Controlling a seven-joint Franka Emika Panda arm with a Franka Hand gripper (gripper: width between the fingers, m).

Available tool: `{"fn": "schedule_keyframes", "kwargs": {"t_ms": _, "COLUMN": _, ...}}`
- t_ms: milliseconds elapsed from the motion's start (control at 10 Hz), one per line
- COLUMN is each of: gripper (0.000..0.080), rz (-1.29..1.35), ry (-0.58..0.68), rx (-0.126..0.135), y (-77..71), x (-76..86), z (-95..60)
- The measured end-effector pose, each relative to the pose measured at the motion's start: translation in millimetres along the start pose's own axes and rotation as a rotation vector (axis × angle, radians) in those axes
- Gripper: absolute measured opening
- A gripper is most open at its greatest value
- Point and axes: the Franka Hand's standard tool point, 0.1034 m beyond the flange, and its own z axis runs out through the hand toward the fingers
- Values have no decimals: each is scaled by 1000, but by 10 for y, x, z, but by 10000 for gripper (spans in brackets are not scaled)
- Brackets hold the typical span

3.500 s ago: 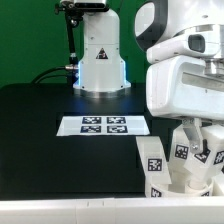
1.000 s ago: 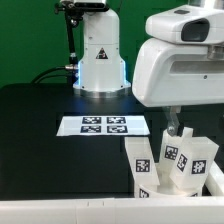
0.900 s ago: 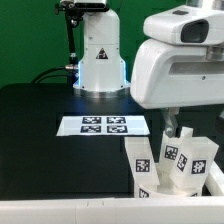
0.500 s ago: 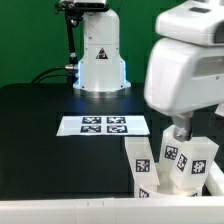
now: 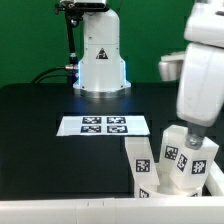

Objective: Assemble stool

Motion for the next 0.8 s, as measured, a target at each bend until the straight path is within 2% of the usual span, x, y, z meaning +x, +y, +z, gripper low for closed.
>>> {"fn": "schedule_keyframes", "kwargs": {"t_ms": 200, "gripper": 649, "rz": -157, "ry": -9, "rx": -12, "y": -47, "x": 34, "z": 18}}
{"fn": "schedule_keyframes", "kwargs": {"t_ms": 600, "gripper": 649, "rz": -366, "ry": -31, "rx": 10, "y": -69, "x": -49, "z": 215}}
{"fn": "schedule_keyframes", "kwargs": {"t_ms": 700, "gripper": 649, "rz": -341, "ry": -31, "rx": 13, "y": -65, "x": -68, "z": 254}}
{"fn": "schedule_keyframes", "kwargs": {"t_ms": 800, "gripper": 520, "rz": -312, "ry": -33, "rx": 13, "y": -36, "x": -115, "z": 265}}
